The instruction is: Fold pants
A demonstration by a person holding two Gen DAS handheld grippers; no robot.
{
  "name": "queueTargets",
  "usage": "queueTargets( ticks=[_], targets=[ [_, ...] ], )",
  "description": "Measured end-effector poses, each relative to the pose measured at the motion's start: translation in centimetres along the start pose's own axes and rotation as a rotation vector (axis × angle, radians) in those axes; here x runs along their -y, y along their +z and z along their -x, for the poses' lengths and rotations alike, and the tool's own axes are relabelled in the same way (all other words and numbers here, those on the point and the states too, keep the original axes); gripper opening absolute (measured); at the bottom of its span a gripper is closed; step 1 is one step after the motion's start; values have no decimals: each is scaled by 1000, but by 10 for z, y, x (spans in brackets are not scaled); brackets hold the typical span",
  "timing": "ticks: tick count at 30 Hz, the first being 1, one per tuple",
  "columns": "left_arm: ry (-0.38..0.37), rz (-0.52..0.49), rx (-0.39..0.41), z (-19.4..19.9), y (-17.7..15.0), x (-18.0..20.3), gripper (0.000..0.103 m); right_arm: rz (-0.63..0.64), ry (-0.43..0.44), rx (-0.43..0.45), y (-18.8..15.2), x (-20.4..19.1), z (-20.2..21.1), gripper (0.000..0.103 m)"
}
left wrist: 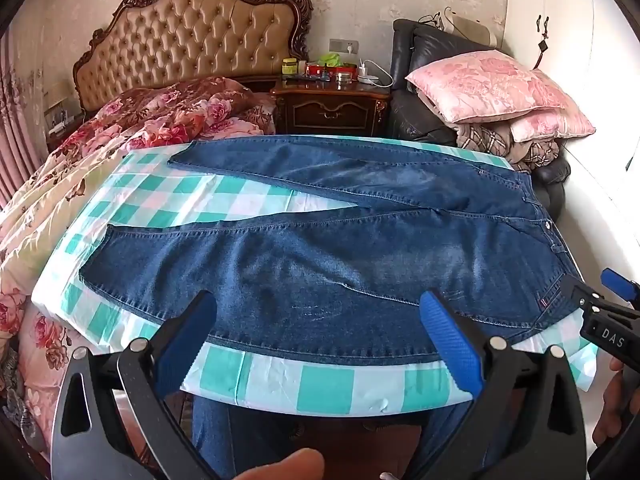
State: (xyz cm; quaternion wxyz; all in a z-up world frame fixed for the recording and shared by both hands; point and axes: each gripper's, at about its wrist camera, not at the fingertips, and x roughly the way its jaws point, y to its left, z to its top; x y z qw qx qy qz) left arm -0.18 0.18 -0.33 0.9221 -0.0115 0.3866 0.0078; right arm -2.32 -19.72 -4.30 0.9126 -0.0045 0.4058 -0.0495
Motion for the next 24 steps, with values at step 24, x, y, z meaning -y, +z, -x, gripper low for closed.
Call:
queueTargets(
  ticks=[24],
  targets=[
    [-2,6,-3,-1,1,-2,102,0,2,0,0,0,-1,87]
  ],
)
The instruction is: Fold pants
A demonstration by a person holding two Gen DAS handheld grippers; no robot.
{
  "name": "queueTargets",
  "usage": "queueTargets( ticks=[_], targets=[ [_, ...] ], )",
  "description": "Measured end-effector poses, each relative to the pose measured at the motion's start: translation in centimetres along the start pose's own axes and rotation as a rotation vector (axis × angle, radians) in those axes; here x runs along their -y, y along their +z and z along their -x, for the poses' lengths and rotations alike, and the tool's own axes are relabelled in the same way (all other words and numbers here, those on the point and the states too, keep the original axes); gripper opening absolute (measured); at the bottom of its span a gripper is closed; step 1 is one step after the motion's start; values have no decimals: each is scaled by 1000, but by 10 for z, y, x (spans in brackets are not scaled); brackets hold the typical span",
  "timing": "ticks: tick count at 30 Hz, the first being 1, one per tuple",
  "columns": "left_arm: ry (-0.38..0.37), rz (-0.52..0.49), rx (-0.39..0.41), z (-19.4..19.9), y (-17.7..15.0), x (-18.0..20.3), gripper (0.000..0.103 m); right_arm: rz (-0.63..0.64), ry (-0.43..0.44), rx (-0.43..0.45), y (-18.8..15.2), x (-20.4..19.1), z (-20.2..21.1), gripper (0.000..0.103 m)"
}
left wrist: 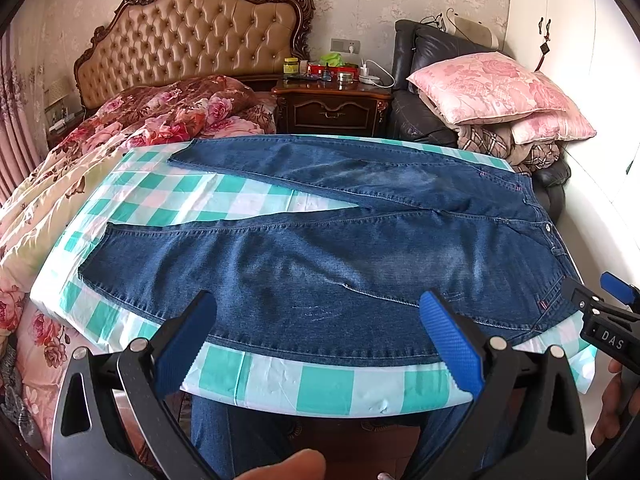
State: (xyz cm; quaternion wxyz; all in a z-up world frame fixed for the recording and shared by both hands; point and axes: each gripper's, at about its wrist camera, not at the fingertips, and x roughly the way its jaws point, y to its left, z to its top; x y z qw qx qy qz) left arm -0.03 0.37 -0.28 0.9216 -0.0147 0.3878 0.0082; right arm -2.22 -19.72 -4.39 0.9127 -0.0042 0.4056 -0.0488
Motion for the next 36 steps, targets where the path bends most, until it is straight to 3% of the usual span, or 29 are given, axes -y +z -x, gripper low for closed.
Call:
queueTargets(
  ticks=[36],
  targets=[
    [-4,5,-2,-2,-2,-1,102,-4,-1,-2,0,0,-1,87]
  ],
)
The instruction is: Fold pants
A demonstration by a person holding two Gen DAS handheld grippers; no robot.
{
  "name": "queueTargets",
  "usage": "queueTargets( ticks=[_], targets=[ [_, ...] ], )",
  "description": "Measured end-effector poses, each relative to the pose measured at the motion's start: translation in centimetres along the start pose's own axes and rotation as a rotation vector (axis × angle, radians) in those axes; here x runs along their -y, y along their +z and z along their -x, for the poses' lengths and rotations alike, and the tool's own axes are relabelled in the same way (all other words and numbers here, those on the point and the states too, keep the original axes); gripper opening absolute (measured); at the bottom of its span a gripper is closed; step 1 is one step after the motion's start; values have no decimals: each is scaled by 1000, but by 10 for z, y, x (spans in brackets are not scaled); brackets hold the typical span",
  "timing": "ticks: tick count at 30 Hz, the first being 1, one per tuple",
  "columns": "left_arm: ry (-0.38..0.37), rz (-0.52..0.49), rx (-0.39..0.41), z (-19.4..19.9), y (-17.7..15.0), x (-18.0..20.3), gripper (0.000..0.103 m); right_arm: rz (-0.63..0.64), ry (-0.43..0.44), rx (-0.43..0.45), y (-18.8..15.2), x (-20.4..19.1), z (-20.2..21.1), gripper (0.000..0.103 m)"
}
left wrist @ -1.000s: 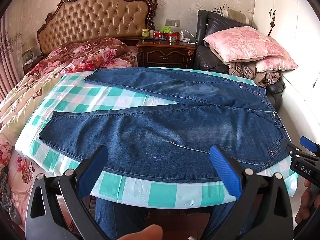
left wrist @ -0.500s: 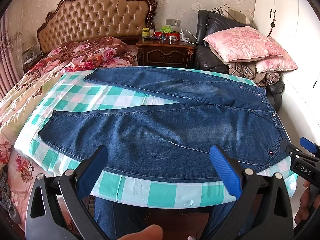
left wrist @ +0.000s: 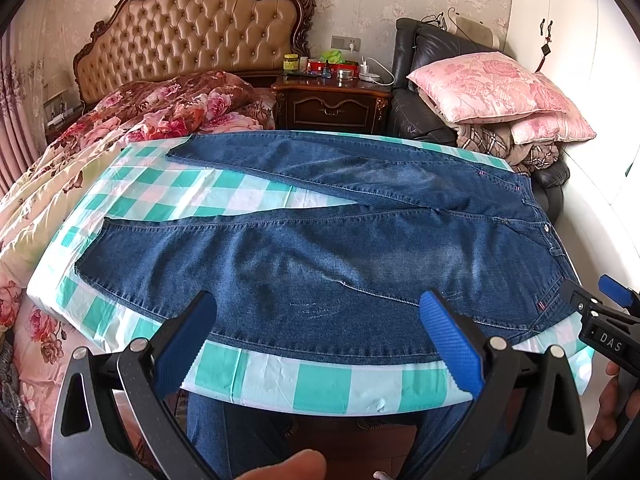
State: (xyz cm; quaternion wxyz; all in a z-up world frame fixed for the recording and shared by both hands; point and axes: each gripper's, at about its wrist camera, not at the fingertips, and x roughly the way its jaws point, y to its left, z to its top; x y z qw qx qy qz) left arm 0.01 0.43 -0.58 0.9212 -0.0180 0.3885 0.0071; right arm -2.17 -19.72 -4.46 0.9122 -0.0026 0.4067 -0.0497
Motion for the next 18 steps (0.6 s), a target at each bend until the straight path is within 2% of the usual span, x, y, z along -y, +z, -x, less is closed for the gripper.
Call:
queueTargets(
  ticks=[18],
  targets=[
    [-3,2,-2,-1,-2,2,101,0,0,-3,0,0,-2,87]
  ],
)
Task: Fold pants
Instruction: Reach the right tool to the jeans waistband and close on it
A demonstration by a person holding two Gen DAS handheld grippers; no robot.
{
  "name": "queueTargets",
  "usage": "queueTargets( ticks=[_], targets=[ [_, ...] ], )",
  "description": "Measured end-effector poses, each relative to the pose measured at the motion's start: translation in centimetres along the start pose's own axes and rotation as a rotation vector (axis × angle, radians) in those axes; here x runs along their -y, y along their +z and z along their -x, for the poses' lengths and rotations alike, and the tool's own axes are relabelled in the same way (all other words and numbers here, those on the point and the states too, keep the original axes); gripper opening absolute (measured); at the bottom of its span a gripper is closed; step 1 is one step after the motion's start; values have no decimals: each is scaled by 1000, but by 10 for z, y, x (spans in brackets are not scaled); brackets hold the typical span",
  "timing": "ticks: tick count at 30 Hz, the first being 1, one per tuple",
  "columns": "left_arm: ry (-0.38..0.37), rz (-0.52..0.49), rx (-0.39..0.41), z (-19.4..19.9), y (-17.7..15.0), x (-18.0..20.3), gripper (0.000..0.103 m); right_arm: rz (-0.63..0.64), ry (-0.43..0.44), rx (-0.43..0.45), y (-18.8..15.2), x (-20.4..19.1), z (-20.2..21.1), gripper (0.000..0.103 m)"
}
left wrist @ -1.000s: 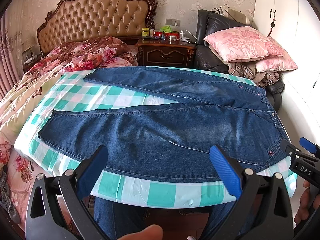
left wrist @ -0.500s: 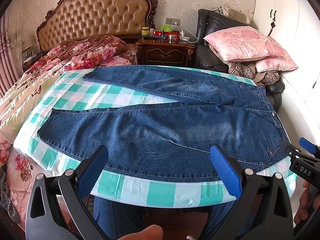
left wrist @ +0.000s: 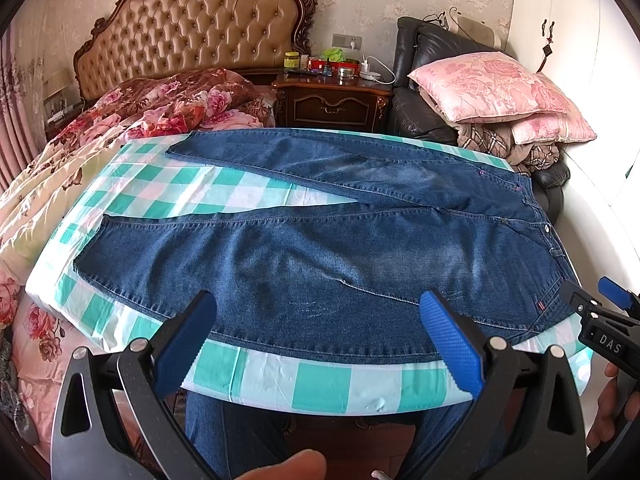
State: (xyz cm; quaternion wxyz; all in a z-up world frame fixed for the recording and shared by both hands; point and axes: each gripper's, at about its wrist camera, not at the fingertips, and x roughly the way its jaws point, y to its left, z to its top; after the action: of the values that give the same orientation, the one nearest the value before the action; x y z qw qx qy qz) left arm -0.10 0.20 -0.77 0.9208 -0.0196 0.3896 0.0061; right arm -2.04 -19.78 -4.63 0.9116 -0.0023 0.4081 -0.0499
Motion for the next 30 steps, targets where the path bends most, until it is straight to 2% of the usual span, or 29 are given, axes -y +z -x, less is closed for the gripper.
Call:
queueTargets(
  ticks=[3,5,7,9,10,12,14,16,19,25,29,30],
  targets=[
    [-5,3,-6,-3,-3,3,102,-4,12,-7,0,2,-2,87],
    [-13,15,-11,-6,-4,2,101,-39,67,-31,2,13,-11,87],
    [-45,40,-6,-12,-4,-4,101,-71,107,-41,11,32,-25,87],
    [-91,61,17,-15,-2,-8,101,-93,112,-43,28,55,-44,87],
    [-128,64,41,-17,-3,-8,101,-109,89,-44,44,75,-59,88],
    [-152,54,57,-22,-1,-9,102,-137,66,-44,75,109,-88,88],
    [-148,30,43,-32,0,-6,102,-200,56,-80,111,155,-134,88],
    [-153,32,23,-41,1,-7,101,-234,-5,-109,144,195,-181,87],
    [-183,69,-38,-63,3,-14,101,-237,-26,-151,183,228,-243,81],
    [-136,89,-92,-103,11,-31,101,-231,0,-185,223,247,-319,81],
    [-110,101,-116,-120,17,-41,101,-204,-25,-247,232,250,-365,78],
    [-106,105,-119,-123,18,-42,101,-204,-27,-249,233,251,-368,75]
  ],
)
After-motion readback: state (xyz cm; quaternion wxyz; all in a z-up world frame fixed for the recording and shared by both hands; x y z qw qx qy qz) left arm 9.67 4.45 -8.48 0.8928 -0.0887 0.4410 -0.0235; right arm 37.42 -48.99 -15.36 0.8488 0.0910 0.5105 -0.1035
